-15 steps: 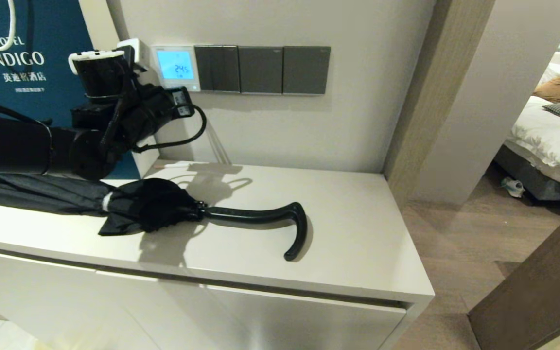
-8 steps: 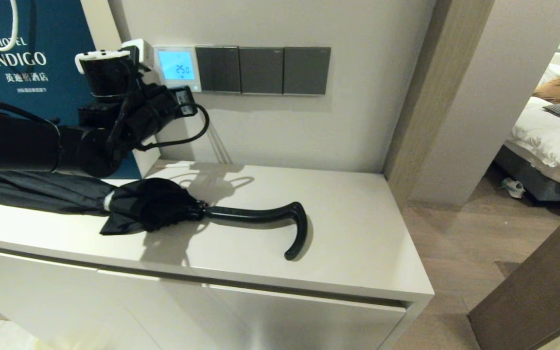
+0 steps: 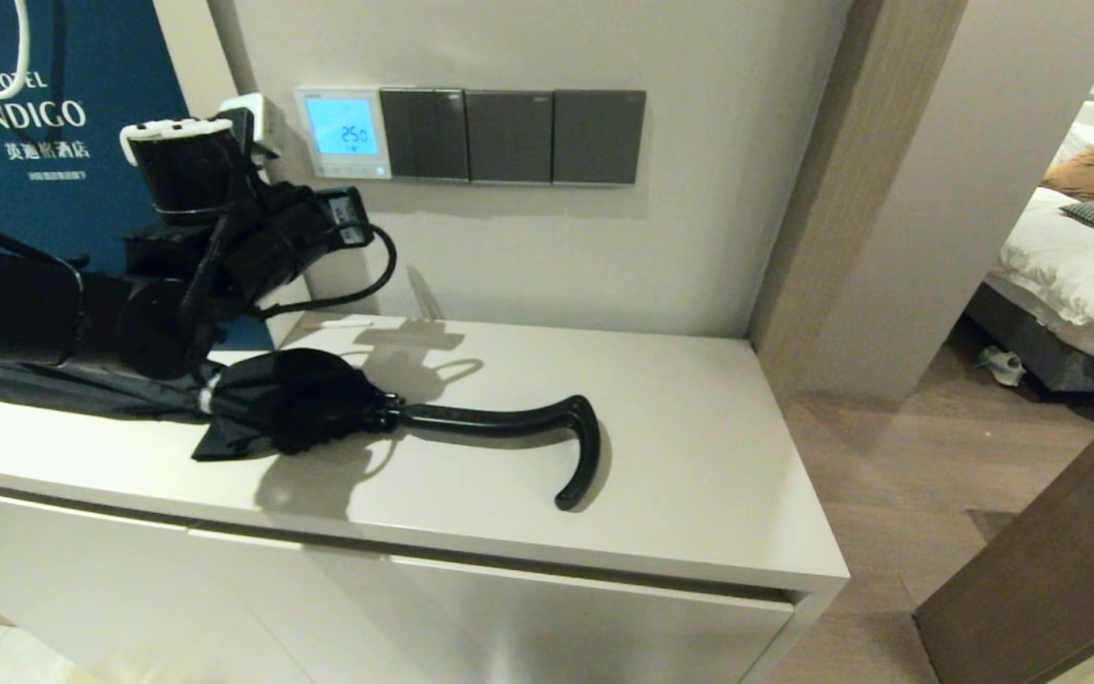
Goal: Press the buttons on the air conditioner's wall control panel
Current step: Press the temperature increase button, then turn off the central air conditioner
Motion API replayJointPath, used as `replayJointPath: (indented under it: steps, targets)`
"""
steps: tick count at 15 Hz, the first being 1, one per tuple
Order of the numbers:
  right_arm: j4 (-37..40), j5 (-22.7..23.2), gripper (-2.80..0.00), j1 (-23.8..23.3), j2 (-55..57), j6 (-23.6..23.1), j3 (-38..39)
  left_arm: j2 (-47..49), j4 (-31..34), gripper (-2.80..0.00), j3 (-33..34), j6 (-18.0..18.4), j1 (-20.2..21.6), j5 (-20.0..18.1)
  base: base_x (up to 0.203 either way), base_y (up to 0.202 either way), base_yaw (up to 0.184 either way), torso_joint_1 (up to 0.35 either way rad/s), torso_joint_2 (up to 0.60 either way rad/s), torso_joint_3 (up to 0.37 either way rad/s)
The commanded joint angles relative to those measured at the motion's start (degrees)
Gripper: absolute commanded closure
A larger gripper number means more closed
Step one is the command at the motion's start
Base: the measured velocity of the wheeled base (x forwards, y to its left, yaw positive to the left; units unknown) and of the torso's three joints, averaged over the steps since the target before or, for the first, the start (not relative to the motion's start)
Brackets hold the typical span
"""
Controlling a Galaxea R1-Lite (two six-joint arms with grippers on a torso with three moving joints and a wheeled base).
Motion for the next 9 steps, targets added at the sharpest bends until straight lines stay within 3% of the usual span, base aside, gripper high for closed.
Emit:
replayJointPath:
  steps: [1, 9]
  targets:
    - [-0.01, 0.0, 0.0, 0.01, 0.09, 0.01, 0.09, -6.96, -1.19, 0.0, 6.56, 0.01, 0.0, 0.02, 0.0, 0.0, 0.0, 0.0, 0.0, 0.0]
    - [-0.01, 0.0, 0.0, 0.01, 0.09, 0.01, 0.09, -31.6, 0.9, 0.0, 27.13, 0.8, 0.16, 0.39, 0.0, 0.0, 0.0, 0.0, 0.0, 0.0]
